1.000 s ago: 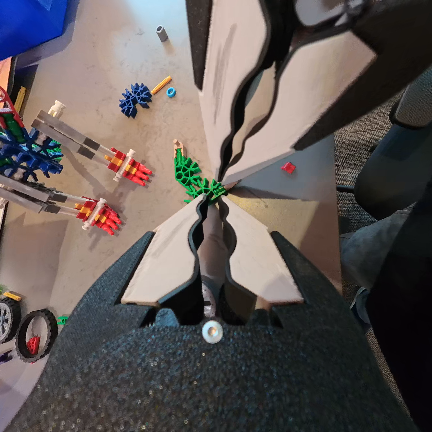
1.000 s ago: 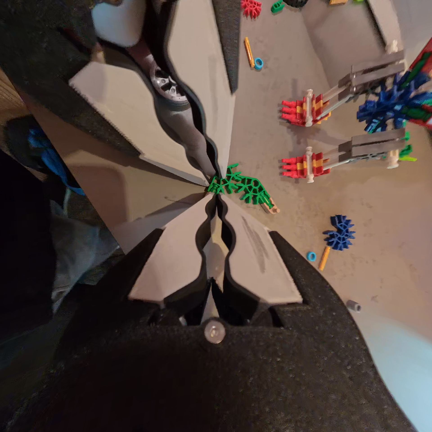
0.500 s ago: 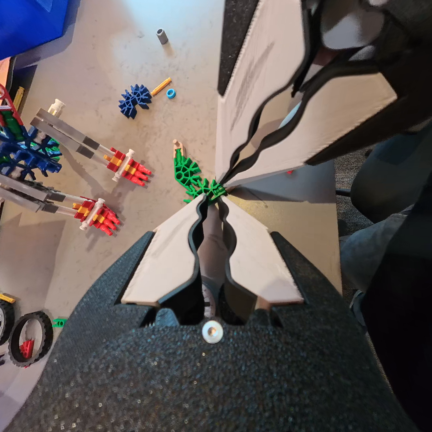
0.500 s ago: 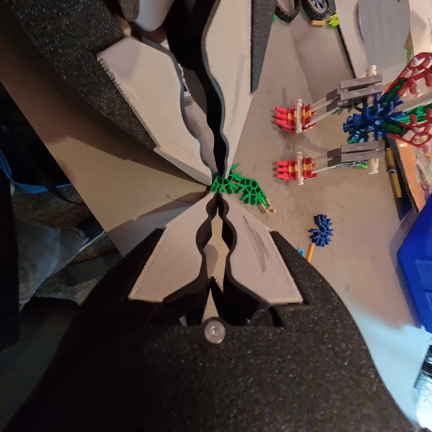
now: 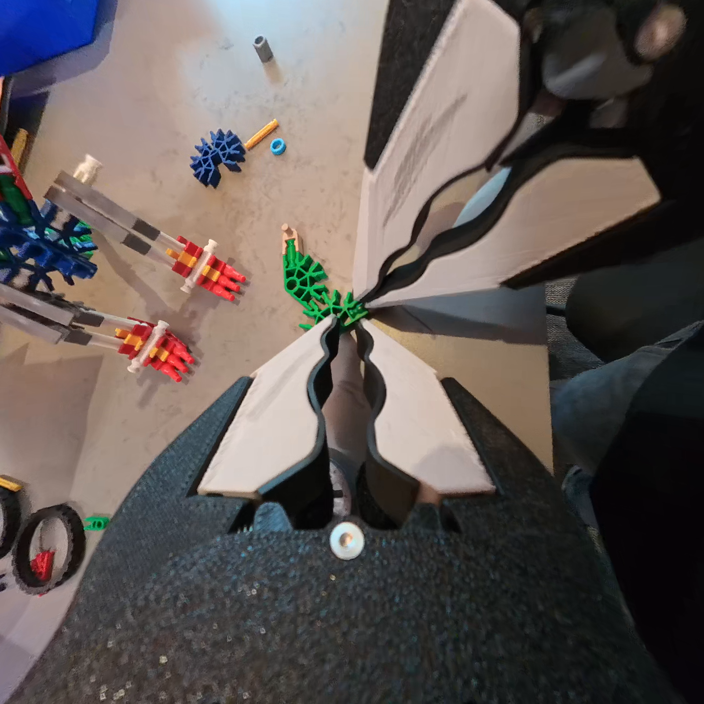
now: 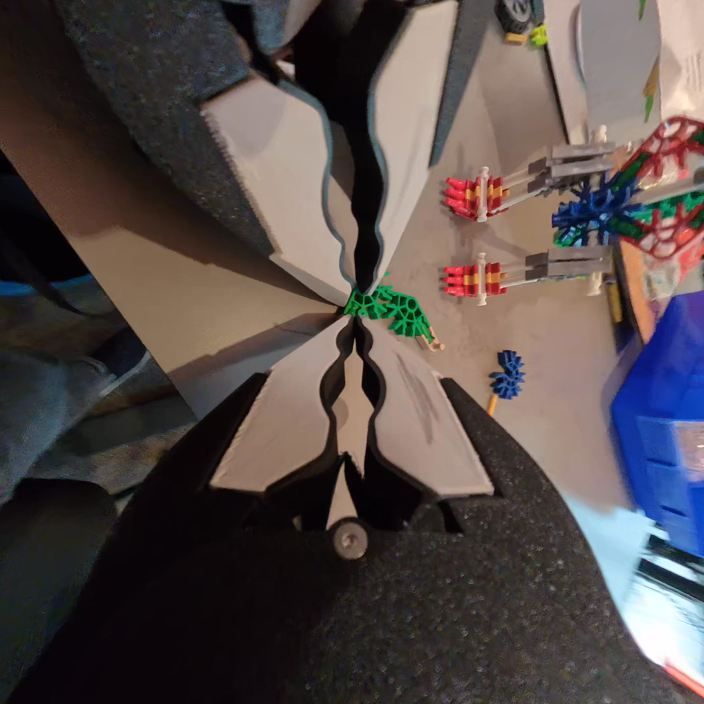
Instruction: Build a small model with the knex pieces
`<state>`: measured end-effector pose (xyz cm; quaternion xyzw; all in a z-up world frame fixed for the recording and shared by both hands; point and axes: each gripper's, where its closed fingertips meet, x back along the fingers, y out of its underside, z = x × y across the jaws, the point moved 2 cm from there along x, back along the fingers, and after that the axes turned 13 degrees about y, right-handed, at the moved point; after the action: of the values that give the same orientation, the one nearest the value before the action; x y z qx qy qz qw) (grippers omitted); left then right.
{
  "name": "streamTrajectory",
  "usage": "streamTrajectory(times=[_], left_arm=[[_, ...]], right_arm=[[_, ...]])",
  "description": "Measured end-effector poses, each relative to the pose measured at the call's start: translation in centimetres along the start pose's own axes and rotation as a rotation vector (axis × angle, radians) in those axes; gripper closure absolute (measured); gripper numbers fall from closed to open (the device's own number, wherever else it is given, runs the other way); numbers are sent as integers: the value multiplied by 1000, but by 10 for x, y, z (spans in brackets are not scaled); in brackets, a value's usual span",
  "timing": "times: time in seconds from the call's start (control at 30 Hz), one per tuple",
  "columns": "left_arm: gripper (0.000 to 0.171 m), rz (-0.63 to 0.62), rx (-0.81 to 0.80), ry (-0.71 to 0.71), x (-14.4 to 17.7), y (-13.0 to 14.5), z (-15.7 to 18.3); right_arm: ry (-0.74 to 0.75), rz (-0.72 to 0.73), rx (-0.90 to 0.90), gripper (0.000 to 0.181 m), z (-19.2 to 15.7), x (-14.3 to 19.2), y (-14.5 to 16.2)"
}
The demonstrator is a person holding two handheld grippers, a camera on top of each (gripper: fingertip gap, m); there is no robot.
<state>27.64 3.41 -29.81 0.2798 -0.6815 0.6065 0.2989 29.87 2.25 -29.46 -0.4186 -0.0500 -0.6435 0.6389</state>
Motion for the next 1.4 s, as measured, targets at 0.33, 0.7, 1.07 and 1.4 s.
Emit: streamTrajectory(times=[0.33,0.7,1.07,1.4], left_arm=[[168,-4,7,-45,1,0,2],[169,-9,5,-40,1,-1,1],[169,-15,-4,-29,0,-2,2],[171,-17,-28,-26,-1,-5,6]], right_arm=[[-307,-18,-488,181,6,2,5],[-325,3,-435,181,10,4,5],[-350,-4,-375,180,13,5,8],[-367,0,-384,170,17,15,7]])
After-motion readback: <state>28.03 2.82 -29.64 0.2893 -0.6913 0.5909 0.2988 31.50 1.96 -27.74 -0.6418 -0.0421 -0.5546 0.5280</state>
